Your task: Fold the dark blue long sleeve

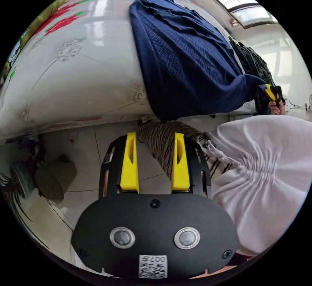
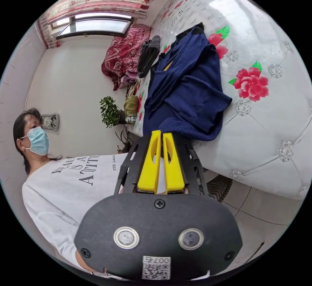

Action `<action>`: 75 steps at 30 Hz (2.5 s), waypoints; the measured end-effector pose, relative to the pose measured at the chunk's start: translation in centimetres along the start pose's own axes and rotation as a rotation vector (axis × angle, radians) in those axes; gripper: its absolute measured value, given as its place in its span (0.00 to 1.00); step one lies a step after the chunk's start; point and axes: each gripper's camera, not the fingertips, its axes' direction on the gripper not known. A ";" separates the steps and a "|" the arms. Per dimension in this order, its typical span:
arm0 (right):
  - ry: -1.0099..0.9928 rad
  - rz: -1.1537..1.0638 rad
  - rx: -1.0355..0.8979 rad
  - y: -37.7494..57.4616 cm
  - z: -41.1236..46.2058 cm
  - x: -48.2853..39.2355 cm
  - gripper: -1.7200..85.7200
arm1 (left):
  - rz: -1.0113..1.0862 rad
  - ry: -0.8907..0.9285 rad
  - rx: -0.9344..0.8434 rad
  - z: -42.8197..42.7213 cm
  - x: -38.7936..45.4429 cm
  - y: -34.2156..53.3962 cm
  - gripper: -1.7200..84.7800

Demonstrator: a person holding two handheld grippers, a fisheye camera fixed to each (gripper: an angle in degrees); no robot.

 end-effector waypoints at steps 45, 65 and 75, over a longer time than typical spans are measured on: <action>0.755 -0.360 -0.087 -15.5 31.3 -6.8 0.06 | 0.192 -0.021 0.230 -11.4 0.2 -31.7 0.15; 0.408 0.142 0.205 -15.2 23.8 4.6 0.07 | -0.287 0.247 0.304 -7.3 -7.1 -30.9 0.11; 0.526 0.031 0.004 -1.0 27.9 2.0 0.10 | -0.079 0.045 0.088 -2.8 1.9 -20.3 0.14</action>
